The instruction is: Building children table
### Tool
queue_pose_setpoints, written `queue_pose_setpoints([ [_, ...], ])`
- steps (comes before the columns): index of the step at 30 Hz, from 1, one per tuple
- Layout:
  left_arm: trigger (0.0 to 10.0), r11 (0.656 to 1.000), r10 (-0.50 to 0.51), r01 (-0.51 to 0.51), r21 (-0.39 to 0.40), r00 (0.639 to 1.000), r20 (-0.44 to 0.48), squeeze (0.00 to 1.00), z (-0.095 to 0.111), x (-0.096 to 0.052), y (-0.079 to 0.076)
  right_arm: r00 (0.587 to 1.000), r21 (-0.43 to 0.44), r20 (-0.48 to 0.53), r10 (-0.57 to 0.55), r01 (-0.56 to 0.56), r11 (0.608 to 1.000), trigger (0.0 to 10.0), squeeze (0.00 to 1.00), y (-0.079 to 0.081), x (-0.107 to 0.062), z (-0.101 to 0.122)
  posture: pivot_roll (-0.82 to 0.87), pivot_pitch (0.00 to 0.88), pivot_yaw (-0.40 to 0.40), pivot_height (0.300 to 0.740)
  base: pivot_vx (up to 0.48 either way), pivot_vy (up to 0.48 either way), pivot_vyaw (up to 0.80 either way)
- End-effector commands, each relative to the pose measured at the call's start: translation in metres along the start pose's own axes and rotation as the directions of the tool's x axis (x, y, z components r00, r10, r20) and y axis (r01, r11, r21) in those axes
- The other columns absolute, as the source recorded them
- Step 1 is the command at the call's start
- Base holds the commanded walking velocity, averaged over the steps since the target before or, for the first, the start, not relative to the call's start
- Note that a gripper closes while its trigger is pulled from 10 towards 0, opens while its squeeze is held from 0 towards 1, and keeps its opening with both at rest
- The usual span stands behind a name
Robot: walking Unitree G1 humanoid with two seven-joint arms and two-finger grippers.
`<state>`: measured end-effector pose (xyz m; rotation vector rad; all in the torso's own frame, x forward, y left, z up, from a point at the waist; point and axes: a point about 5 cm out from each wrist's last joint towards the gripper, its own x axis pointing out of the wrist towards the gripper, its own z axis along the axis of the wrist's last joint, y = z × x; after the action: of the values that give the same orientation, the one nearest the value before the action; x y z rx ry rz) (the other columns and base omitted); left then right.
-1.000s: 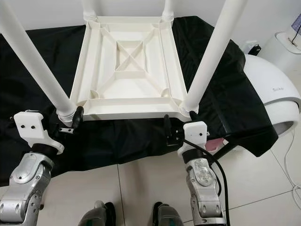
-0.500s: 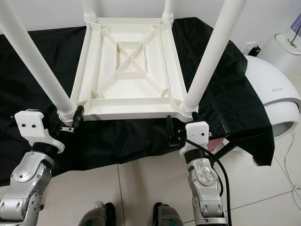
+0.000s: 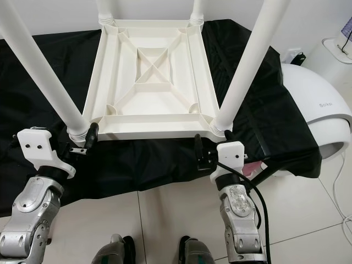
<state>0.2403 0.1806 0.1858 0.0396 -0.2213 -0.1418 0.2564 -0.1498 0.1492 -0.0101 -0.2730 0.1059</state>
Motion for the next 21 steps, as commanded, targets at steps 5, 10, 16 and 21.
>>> queue_pose_setpoints([
  [5, 10.0, 0.999, -0.033, 0.033, 0.015, 0.999, -0.02, 0.0, -0.0049, -0.0023, -0.0016, 1.0, 0.001, -0.015, -0.002, 0.002, 1.0, 10.0, 0.0, -0.0013, -0.0017, -0.0021, -0.04, 0.197, -0.013, 0.74, 0.0, 0.0, 0.0],
  [10, 10.0, 0.999, -0.031, 0.031, 0.014, 0.999, -0.02, 0.0, -0.0051, -0.0027, -0.0015, 1.0, 0.0, -0.017, 0.0, 0.0, 1.0, 10.0, 0.0, -0.0012, -0.0017, -0.0023, -0.04, 0.198, -0.015, 0.74, 0.0, 0.0, 0.0],
  [16, 10.0, 0.999, -0.03, 0.031, 0.012, 0.999, -0.021, 0.0, -0.005, -0.0031, -0.0019, 1.0, 0.001, -0.02, -0.005, 0.005, 1.0, 10.0, 0.0, -0.0017, -0.0022, -0.0026, -0.04, 0.2, -0.014, 0.74, 0.0, 0.0, 0.0],
  [21, 10.0, 0.999, -0.031, 0.031, 0.011, 0.999, -0.021, 0.0, -0.005, -0.003, -0.0016, 1.0, 0.001, -0.022, -0.008, 0.008, 1.0, 10.0, 0.0, -0.0018, -0.0028, -0.0028, -0.04, 0.201, -0.013, 0.74, 0.0, 0.0, 0.0],
])
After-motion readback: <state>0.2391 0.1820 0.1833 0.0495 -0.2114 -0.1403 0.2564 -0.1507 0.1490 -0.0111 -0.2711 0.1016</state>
